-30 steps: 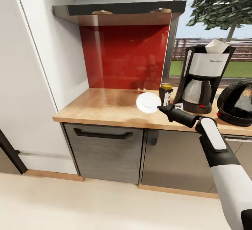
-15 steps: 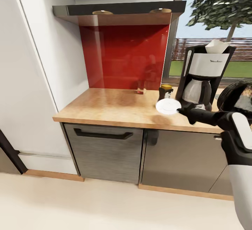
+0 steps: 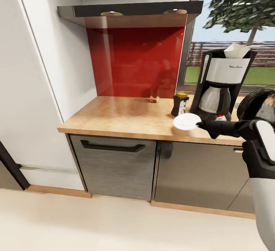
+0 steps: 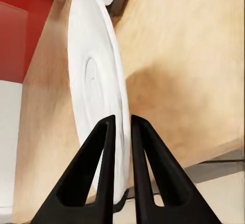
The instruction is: Set up a coffee station on the kitchen countertop: keep the coffee maker on the countertop, move the bottle of coffee from the kitchen shelf to the counter next to the coffee maker, place a paper coffee filter on top of the coffee maker, put the saucer next to the coffee maker with the coffee cup on the saucer, and place the electric kettle next to the coffee maker.
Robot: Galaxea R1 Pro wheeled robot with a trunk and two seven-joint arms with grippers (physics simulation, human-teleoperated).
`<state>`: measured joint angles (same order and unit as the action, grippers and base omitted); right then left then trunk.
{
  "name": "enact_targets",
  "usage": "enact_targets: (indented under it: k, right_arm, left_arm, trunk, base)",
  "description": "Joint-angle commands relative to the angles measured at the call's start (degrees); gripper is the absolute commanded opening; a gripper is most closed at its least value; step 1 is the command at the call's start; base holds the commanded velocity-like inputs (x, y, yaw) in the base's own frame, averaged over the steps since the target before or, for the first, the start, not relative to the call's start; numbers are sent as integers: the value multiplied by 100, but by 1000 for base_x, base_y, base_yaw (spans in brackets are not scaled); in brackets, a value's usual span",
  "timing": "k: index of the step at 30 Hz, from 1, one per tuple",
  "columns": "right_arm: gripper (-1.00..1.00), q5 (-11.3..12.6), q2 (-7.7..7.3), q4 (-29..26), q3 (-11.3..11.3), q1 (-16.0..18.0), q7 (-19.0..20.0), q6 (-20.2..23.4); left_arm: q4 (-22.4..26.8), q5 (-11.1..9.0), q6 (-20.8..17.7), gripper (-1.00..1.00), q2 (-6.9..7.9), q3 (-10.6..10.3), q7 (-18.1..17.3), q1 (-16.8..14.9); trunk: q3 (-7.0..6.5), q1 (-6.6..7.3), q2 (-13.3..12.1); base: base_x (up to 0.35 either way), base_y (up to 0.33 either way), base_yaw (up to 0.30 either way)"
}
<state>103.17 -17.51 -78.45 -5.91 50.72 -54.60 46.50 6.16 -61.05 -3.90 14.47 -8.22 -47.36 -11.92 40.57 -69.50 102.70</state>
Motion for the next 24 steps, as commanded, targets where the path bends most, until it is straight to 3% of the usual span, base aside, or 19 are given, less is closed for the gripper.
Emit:
enact_targets:
  k: [1, 24]
  right_arm:
    - [-100, 57, 0, -3, -7, 10, -89, 8]
    - [-100, 53, 11, 23, -7, 17, -272, -18]
  left_arm:
    - [-1, -60, -41, 100, 3, -39, -18, -3]
    - [-1, -57, -41, 100, -4, -56, -18, -3]
  trunk:
    - [6, 1, 3]
    - [6, 1, 3]
  base:
    - [0, 0, 0]
    - [0, 0, 0]
